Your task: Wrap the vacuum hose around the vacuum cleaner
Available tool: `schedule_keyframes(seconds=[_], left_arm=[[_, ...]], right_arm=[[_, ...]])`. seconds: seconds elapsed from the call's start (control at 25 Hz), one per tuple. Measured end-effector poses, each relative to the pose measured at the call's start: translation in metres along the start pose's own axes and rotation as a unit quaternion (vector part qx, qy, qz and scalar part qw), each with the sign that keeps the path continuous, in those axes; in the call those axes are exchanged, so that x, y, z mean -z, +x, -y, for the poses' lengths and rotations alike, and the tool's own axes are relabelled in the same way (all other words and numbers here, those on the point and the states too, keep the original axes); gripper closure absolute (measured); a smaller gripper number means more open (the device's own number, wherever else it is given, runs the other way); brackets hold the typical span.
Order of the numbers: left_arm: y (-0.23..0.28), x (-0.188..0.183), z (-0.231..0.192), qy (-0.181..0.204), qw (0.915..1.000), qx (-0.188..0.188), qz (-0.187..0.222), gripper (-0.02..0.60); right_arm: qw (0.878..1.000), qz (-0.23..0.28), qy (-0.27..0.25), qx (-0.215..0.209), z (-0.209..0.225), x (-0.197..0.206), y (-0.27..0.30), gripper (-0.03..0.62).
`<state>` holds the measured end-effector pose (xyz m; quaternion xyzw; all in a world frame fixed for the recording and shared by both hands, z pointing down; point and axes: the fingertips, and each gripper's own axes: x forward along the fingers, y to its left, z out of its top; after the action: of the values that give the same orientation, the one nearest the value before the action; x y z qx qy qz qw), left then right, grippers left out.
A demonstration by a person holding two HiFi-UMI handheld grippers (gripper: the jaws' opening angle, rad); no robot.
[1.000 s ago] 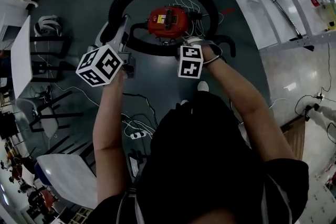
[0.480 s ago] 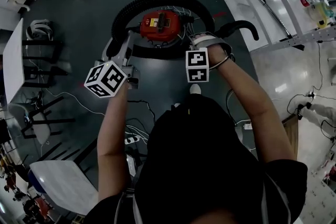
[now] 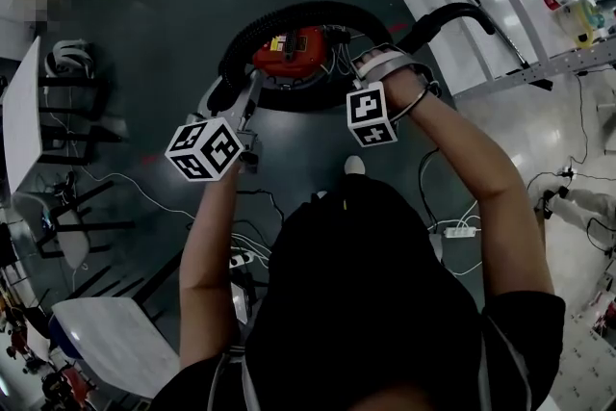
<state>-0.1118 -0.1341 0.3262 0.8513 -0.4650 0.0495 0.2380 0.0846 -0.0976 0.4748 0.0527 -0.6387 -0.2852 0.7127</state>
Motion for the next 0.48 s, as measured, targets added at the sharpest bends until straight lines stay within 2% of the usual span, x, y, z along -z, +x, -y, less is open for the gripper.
schedule_keyframes(seconds=[0.08,0.2,0.36,0.44,0.48], left_arm=[[-0.001,0.001,0.007,0.046,0.9989,0.003,-0.011,0.34],[-0.007,0.001,0.02,0.12,0.9922,0.021,-0.028,0.282],[-0.016,-0.021,0.036,0.184,0.9815,0.041,-0.032,0.2],[-0.011,-0.052,0.053,0.23,0.9715,0.054,-0.016,0.178],[-0.004,-0.07,0.066,0.261,0.9629,0.067,-0.011,0.17]], right_arm=[[1.0,-0.014,-0.021,0.005,0.002,0.008,0.001,0.433],[0.998,-0.033,-0.047,0.012,0.007,0.021,0.001,0.433],[0.995,-0.06,-0.083,0.014,0.009,0.036,0.002,0.433],[0.991,-0.07,-0.112,0.013,0.003,0.038,0.004,0.433],[0.989,-0.073,-0.128,0.012,-0.001,0.037,0.006,0.431]])
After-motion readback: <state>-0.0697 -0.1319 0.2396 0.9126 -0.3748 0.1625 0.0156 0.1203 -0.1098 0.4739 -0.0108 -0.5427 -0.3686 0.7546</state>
